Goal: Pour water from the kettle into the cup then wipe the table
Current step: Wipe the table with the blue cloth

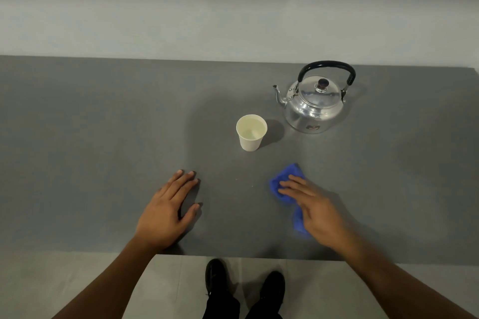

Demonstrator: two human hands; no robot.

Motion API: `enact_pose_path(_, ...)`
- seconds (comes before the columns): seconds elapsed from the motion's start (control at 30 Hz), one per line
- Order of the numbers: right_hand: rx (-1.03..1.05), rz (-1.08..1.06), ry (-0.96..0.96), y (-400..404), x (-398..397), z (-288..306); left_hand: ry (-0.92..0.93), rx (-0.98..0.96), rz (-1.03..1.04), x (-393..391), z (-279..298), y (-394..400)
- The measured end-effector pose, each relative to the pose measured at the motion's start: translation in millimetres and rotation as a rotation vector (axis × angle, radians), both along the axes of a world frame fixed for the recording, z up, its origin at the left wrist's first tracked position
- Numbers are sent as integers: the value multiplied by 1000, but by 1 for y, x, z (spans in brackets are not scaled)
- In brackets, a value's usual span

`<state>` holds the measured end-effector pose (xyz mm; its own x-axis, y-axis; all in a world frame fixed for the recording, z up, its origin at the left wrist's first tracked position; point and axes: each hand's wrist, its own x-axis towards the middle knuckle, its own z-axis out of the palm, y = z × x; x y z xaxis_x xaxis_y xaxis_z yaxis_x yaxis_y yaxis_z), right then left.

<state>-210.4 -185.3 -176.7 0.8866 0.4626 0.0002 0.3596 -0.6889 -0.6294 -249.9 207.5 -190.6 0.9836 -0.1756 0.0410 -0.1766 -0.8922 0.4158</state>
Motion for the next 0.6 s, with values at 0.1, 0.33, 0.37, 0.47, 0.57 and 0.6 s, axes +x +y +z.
enact_pose_path(0.1, -35, -165, -13, -2, 20, 1, -10, 7, 0, 0, 0, 0)
enact_pose_path(0.33, -43, -64, -49, 68, 22, -9, -1, -1, -3, 0, -2, 2)
enact_pose_path(0.37, -32, -27, -52, 68, 13, -10, 2, -3, -2, 0, -2, 2)
enact_pose_path(0.47, -38, 69, -58, 49, -11, -11, 15, 0, 1, 0, -2, 2)
enact_pose_path(0.57, -29, 15, -58, 17, -21, -8, 15, 3, -1, 0, -2, 2)
enact_pose_path(0.6, -32, -31, -70, 10, -19, -6, 15, 3, 0, 0, -2, 2)
